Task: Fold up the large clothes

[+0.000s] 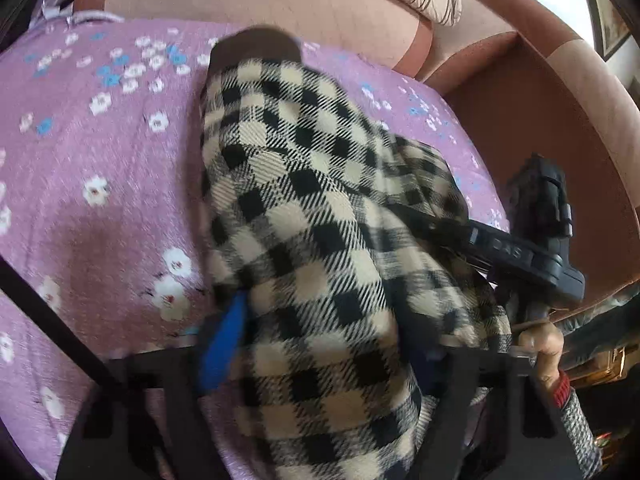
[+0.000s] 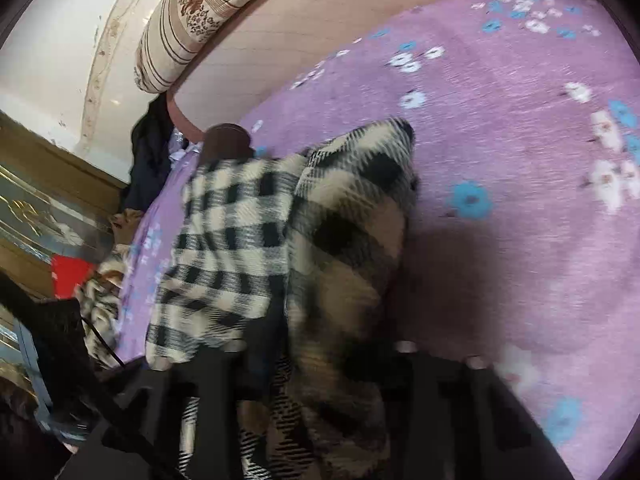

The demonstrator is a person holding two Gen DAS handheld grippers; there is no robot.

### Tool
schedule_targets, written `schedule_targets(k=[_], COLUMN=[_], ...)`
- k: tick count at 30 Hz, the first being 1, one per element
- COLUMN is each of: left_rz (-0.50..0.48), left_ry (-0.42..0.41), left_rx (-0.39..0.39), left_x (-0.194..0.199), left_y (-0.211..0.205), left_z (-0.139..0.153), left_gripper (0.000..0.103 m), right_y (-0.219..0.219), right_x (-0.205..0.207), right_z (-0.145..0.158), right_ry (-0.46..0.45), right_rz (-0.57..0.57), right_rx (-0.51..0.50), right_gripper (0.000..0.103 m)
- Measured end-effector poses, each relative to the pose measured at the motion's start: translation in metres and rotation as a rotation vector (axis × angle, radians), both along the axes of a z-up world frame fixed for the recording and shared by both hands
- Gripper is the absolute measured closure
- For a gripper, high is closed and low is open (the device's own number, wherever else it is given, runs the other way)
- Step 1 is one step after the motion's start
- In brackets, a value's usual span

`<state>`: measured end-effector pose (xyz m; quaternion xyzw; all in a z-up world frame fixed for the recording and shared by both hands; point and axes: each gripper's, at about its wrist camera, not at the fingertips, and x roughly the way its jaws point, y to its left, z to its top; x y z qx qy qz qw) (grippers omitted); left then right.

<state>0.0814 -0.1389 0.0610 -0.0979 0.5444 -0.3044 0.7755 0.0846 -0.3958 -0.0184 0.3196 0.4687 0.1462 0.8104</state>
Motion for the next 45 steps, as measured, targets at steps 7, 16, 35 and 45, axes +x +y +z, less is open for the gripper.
schedule_targets(k=[7, 16, 35, 45], left_rz=[0.064, 0.105, 0.184, 0.005], left_ry=[-0.132, -0.072, -0.084, -0.034], left_rx=[0.028, 0.016, -0.022, 0.101], left_x=[0.035, -0.002, -0.019, -0.008], left_y=[0.034, 0.03, 0.045, -0.021], left_z=[0.072, 0.034, 0.005, -0.026], left_gripper=[0.087, 0.077, 0.027, 0.027], right_y=[0.024, 0.032, 0.005, 0.013], right_x=[0.013, -0.007, -0.032, -0.004], right_z=[0.046, 0.075, 0.029, -0.015], right_ry=[-0.148, -0.123, -0.062, 0.008], right_rz=[-0.013, -0.121, -0.035, 0.055], right_rx=[-0.024, -0.426, -0.231, 0.108], right_gripper=[0.067, 0.05, 0.026, 0.058])
